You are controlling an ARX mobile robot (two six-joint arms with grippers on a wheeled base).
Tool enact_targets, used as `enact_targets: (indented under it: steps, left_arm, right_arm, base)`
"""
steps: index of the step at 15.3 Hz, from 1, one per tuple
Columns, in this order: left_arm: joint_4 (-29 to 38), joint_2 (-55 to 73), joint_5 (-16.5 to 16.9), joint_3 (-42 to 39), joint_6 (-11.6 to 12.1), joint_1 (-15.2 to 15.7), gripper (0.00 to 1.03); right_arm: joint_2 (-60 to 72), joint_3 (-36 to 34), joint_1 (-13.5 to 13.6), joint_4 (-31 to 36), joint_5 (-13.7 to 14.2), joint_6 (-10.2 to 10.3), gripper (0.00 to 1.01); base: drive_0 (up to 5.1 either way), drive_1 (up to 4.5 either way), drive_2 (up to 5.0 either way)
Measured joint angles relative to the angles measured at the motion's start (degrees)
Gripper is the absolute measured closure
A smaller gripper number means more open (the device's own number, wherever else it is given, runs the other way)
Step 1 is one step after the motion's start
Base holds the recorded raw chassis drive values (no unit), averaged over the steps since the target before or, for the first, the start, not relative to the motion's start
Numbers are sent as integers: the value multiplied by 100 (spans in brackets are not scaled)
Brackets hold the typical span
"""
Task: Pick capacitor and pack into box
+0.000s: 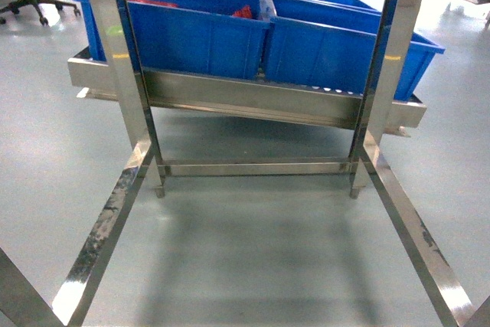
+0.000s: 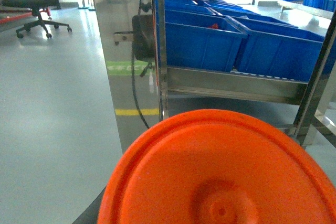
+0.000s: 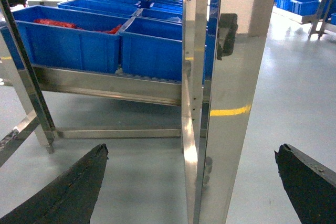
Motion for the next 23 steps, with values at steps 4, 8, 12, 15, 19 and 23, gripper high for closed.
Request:
enact_targets:
  steps: [4, 8, 12, 15, 19, 23]
  left_arm:
    - [-4, 0, 2, 0, 0, 0, 60]
    - [17, 0, 7, 0, 0, 0, 60]
    - [0, 0, 2, 0, 0, 0, 60]
    - [-2, 0, 2, 0, 0, 0, 60]
    - [0, 0, 2, 0, 0, 0, 60]
    - [2, 0, -4, 0, 0, 0, 60]
  right_arm:
    - [0, 0, 0, 9, 0, 0, 3]
    - [2, 0, 0, 0, 2, 0, 3]
    - [2, 0, 0, 4, 4, 0, 3]
    - [2, 0, 0, 0, 2, 0, 3]
    - [2, 0, 0, -2, 2, 0, 3]
    - [0, 0, 0, 7, 2, 0, 3]
  base:
    - [0, 0, 0]
    - [-333, 182, 182]
    - [-483, 236, 236]
    - [-488, 239, 239]
    - [-488, 239, 239]
    - [-491, 240, 240]
